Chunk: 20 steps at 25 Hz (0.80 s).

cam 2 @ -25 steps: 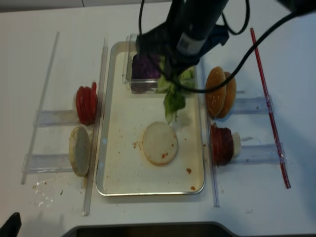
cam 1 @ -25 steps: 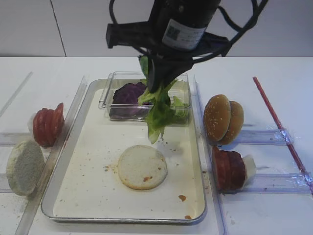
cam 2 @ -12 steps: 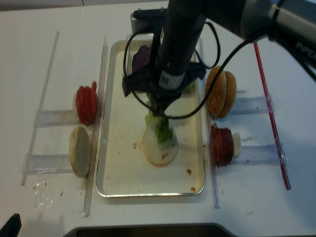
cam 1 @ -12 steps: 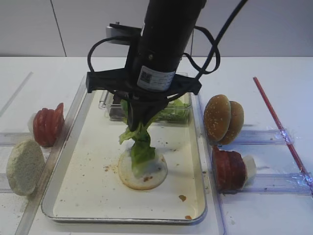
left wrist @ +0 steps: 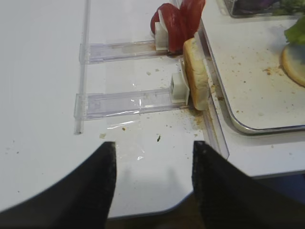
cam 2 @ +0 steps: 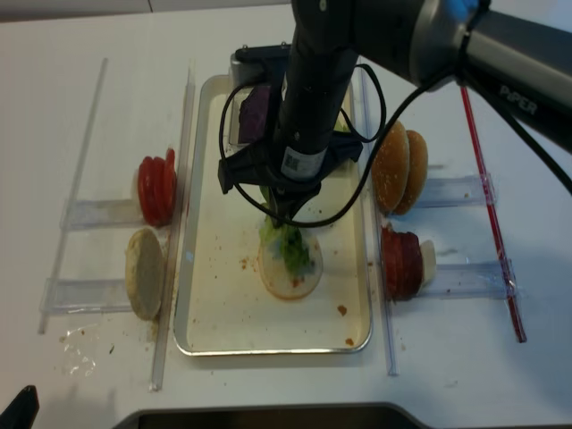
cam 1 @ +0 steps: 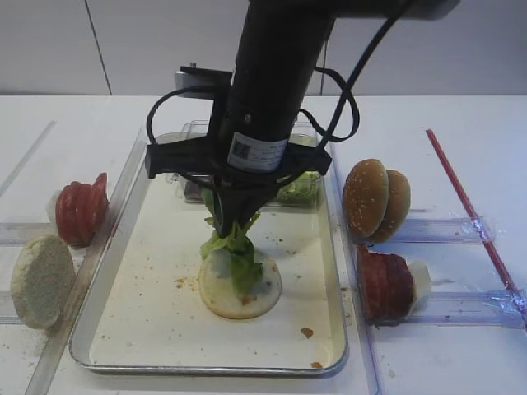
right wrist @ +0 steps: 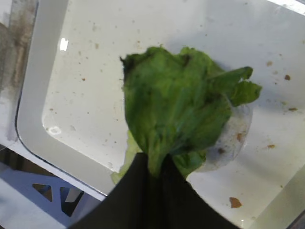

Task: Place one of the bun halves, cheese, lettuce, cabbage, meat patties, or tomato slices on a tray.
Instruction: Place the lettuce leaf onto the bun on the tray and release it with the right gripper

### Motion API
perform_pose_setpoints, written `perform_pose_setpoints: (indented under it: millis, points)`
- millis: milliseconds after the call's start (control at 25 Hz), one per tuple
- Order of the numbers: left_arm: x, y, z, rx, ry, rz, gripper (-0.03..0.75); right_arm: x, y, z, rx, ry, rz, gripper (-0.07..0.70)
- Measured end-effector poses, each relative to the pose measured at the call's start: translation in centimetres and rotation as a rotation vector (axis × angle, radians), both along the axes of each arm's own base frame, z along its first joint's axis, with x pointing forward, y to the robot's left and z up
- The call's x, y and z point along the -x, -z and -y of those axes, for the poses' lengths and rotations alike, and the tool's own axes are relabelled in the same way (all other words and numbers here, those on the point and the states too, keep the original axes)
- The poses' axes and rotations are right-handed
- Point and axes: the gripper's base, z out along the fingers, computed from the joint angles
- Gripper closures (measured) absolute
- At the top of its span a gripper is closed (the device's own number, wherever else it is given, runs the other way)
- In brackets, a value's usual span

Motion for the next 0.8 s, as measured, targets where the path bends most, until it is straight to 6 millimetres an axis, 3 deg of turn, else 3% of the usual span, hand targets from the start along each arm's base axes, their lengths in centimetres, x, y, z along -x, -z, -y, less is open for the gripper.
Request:
perform_pose_setpoints:
  millis: [440, 800]
  points:
    - [0.0, 0.0, 0.0, 0.000, 0.000, 0.000, 0.368, -0.9, 3.7, -0.7, 0.063, -0.003, -0.057, 0.559]
    - [0.0, 0.0, 0.0, 0.001, 0.001, 0.000, 0.368, -1.1, 4.2, -0.7, 0.078, -0.017, -0.049, 0.556]
